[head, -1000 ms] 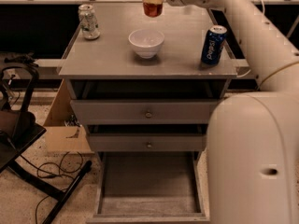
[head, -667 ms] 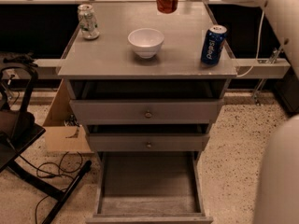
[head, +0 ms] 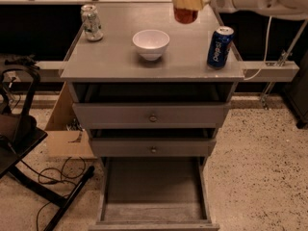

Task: Place coke can into bottom drawer

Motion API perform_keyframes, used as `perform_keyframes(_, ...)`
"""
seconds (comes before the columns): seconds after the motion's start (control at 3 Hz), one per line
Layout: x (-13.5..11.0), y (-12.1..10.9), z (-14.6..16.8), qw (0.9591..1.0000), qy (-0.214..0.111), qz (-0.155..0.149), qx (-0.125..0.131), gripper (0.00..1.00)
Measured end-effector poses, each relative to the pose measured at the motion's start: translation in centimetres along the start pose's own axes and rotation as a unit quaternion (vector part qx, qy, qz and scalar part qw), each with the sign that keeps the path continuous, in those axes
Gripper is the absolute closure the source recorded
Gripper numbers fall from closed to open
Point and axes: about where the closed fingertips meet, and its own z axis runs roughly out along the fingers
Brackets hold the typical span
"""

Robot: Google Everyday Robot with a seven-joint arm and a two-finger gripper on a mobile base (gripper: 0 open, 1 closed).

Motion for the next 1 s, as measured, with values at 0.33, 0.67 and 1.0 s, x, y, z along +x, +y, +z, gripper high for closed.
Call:
perform_keyframes(0.33,-0.8,4.9,-3.3,0.9999,0.003,-0.010,0.001,1.00)
perform_keyframes(0.67,-0.4,11.0,-5.2,0.9997,0.021,-0.005,-0.009,1.00)
perform_keyframes(1.0,1.9,13.6,-5.0,0.9988,0.043,0.000,-0.024,1.00)
